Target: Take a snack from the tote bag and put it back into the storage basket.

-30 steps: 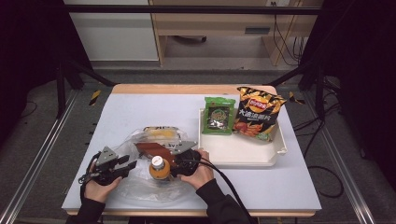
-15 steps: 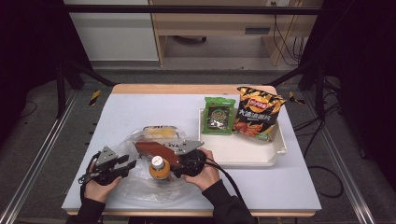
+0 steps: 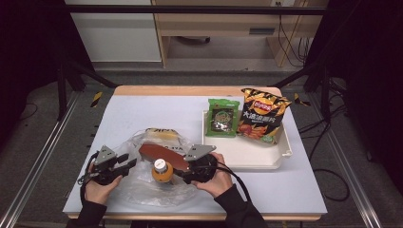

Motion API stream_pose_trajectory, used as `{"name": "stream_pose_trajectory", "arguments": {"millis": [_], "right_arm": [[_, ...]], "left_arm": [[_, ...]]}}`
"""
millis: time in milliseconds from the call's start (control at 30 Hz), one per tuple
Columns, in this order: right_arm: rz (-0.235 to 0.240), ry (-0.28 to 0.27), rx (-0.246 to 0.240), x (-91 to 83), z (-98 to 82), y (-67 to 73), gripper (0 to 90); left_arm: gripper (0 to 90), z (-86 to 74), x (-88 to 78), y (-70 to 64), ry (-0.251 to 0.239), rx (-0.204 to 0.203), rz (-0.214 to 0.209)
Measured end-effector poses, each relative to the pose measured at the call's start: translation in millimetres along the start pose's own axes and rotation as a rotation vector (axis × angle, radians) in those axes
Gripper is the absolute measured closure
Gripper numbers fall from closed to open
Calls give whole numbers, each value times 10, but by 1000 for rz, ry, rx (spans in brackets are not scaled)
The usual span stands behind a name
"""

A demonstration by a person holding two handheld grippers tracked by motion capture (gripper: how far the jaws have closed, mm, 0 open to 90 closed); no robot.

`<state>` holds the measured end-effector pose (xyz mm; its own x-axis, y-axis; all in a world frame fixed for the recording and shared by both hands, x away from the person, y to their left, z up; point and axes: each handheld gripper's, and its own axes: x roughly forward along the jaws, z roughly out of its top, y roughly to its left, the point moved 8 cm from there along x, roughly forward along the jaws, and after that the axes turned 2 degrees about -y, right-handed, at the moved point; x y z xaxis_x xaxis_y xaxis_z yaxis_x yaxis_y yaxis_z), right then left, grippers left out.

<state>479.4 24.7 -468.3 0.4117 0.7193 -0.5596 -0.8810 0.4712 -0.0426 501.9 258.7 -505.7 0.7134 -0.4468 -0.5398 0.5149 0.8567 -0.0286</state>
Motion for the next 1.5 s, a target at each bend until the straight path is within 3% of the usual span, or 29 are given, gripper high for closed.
{"name": "stream_pose_trajectory", "arguments": {"millis": [133,200,367,733,1100,1500], "right_arm": [[2,12,-15,-73,-20,-14,435],[9,-22,1,-127,17,-36,435],[-1,-54,9,-207,115,-84,434],[1,-141,44,-352,346,-132,434],[9,-212,68,-405,554,-124,433],[-24,-244,66,-541,738,-182,434]], "left_arm": [[575,-9,33,-7,9,1,-8],[575,-17,49,-21,13,2,-8],[575,-60,84,-28,38,14,-10],[575,-80,100,-41,47,17,-13],[573,9,8,-93,-1,28,-23],[571,95,-93,-135,-42,33,-26]]}}
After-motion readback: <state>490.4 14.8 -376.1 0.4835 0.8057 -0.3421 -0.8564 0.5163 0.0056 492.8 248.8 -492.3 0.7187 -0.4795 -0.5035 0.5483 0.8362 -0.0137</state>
